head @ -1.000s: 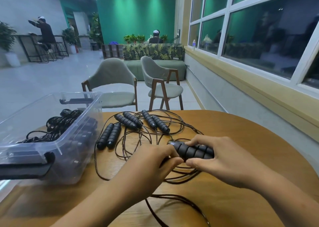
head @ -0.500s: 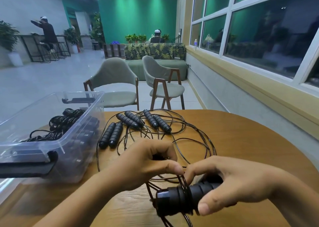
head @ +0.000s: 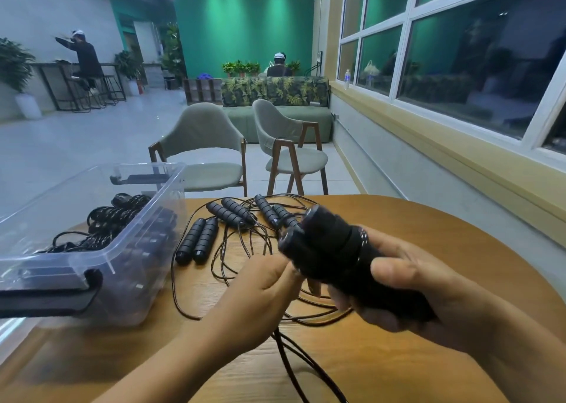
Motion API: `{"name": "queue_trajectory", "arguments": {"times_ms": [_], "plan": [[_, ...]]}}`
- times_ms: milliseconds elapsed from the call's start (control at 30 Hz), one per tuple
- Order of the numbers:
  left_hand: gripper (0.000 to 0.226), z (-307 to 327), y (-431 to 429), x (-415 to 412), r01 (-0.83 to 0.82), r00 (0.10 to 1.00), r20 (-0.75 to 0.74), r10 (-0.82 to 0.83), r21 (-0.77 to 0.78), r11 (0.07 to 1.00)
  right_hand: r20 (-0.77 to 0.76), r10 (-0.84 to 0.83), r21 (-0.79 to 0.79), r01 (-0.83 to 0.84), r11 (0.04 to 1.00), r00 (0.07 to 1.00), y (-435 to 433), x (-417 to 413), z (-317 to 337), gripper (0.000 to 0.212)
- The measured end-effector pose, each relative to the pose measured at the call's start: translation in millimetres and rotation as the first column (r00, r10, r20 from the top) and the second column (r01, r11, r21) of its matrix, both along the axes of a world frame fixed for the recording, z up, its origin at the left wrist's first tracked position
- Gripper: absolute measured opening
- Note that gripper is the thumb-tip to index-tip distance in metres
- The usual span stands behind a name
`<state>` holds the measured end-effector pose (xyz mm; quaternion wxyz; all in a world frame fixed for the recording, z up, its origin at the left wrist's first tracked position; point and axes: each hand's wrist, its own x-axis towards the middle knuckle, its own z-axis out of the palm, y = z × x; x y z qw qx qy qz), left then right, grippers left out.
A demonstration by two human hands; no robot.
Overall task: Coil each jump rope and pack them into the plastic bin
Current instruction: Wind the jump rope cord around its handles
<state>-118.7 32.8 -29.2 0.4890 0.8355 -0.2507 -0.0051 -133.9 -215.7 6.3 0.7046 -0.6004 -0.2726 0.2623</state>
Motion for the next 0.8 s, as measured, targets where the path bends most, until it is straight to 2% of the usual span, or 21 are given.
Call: {"name": "queue_trajectory", "arguments": {"times_ms": [200, 433, 567, 667, 800], "plan": [[0.033, 4, -9, -5, 0.038, 0.987, 0.149, -0.056, 0.123, 0.992, 0.025, -0.212, 0.061, 0.21, 0.976, 0.977, -1, 3, -1, 0.075], [0.018, 1, -11, -6, 0.034, 0.991, 0.118, -0.057, 0.194, 0.98, 0.096, -0.455, -0.022, 0.459, 0.888, 0.885, 3, 4, -4, 0.049], [0.02, -1, -11, -5, 0.029, 0.991, 0.118, -0.063, 0.273, 0.962, 0.248, -0.546, -0.17, 0.591, 0.789, 0.8, 8, 4, -3, 0.041], [0.023, -2, -11, -5, 0.0, 0.986, 0.155, -0.062, 0.373, 0.928, 0.443, -0.581, -0.288, 0.722, 0.63, 0.683, 6, 6, -7, 0.042], [0.02, 6, -7, -5, -0.053, 0.965, 0.255, -0.068, 0.44, 0.896, 0.627, -0.481, -0.389, 0.781, 0.489, 0.613, -1, 10, -13, 0.041]]}}
